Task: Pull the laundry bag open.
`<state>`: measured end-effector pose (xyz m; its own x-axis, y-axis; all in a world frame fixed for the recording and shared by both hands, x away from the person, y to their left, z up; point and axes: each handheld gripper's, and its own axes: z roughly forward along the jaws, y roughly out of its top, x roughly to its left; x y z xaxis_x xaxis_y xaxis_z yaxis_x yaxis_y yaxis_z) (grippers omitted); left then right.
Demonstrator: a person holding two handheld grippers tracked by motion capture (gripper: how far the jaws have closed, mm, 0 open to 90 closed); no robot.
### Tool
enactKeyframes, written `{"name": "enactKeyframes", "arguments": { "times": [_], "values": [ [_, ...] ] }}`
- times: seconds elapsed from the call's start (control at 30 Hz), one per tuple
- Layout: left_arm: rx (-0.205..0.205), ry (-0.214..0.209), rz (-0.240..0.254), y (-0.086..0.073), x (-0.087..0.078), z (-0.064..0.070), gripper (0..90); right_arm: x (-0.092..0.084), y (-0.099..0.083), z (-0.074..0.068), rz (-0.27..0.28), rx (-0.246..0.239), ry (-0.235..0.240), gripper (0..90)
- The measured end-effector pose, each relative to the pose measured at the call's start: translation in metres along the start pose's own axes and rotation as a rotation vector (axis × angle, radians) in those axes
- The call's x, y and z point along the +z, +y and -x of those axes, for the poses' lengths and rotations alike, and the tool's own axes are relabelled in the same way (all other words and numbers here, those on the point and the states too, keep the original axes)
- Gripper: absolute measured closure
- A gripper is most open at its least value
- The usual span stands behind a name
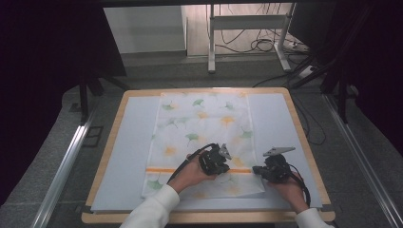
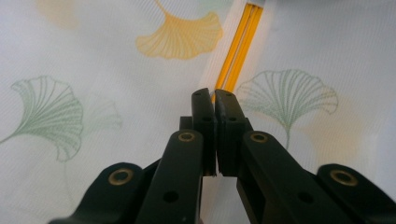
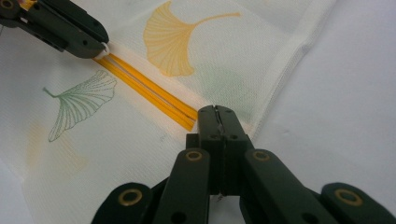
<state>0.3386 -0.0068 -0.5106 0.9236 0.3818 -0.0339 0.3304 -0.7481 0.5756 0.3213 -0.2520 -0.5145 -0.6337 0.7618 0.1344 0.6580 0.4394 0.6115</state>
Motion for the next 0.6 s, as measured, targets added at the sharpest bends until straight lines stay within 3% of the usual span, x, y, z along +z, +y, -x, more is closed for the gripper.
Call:
{"name": "enactKeyframes", "arguments": {
  "times": [0.6],
  "values": [
    [-0.024, 0.017, -0.012, -0.022, -0.015, -0.006, 88.3, 0.000, 0.000, 0.000, 0.001, -0.001, 0.001, 90.0]
  ]
}}
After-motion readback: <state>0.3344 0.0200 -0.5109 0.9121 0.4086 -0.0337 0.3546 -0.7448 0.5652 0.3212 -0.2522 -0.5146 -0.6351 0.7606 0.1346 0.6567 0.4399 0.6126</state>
